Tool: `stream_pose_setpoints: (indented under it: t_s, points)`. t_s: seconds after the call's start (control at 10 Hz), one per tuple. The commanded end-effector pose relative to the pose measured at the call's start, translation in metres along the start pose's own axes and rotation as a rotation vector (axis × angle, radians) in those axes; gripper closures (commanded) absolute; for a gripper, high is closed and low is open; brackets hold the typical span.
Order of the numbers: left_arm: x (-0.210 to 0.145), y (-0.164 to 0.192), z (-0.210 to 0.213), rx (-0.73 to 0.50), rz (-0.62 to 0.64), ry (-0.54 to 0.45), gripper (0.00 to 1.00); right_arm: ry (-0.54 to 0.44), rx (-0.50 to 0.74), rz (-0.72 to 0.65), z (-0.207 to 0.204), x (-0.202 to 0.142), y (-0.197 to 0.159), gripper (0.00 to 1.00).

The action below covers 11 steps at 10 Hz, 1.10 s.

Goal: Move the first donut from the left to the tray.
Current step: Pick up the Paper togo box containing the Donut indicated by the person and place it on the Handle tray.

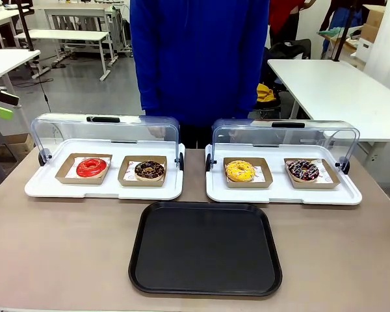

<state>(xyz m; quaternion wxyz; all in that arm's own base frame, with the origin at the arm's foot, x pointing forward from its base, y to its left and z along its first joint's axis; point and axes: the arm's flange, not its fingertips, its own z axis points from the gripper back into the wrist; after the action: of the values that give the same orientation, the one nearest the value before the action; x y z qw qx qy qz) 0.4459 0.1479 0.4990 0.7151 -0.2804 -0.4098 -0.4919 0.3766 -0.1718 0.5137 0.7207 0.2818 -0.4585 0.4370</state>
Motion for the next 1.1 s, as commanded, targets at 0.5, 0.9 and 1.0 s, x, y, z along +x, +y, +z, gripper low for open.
stream_pose_setpoints:
  t_s: [0.5, 0.9, 1.0]
  points:
    - [-0.0002, -0.0001, -0.0004, -0.007, -0.005, -0.014, 0.00, -0.031, -0.002, 0.028, -0.0012, 0.0004, -0.0027, 0.00]
    - [-0.0002, -0.0001, -0.0004, -0.007, -0.005, -0.014, 0.00, -0.031, -0.002, 0.028, -0.0012, 0.0004, -0.0027, 0.00]
    - [-0.0002, -0.0001, -0.0004, -0.007, -0.005, -0.014, 0.00, -0.031, -0.002, 0.028, -0.0012, 0.0004, -0.0027, 0.00]
